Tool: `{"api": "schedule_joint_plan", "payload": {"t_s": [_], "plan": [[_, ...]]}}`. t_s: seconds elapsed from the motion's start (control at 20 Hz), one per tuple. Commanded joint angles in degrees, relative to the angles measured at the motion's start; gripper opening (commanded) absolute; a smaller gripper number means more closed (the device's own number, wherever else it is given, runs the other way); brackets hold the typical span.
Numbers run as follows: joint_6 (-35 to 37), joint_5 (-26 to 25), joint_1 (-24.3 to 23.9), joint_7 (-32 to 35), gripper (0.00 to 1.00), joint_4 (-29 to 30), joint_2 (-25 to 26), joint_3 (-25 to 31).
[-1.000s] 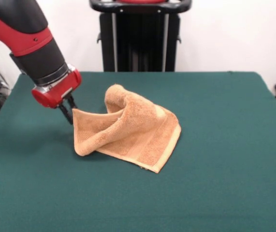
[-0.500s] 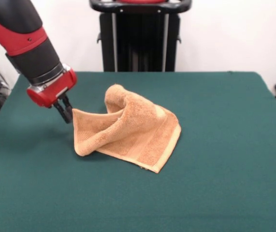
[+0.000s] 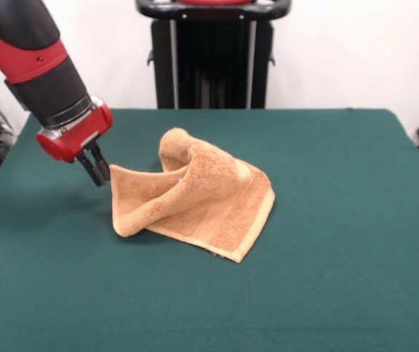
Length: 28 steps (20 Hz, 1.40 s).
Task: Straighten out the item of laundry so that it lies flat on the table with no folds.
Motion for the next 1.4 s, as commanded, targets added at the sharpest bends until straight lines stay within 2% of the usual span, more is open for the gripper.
{"api": "schedule_joint_plan", "payload": {"t_s": [0.05, 0.7, 0.75, 1.4], "plan": [[2.4, -0.5, 3.5, -9.6, 0.00, -1.2, 2.6, -1.2], [-0.2, 0.8, 2.0, -8.5, 0.00, -0.2, 3.9, 0.2], [-0.4, 0.9, 1.9, -8.4, 1.00, -0.1, 4.0, 0.3], [-0.7, 2.0, 2.0, -7.5, 1.00, 0.0, 4.0, 0.9]]}}
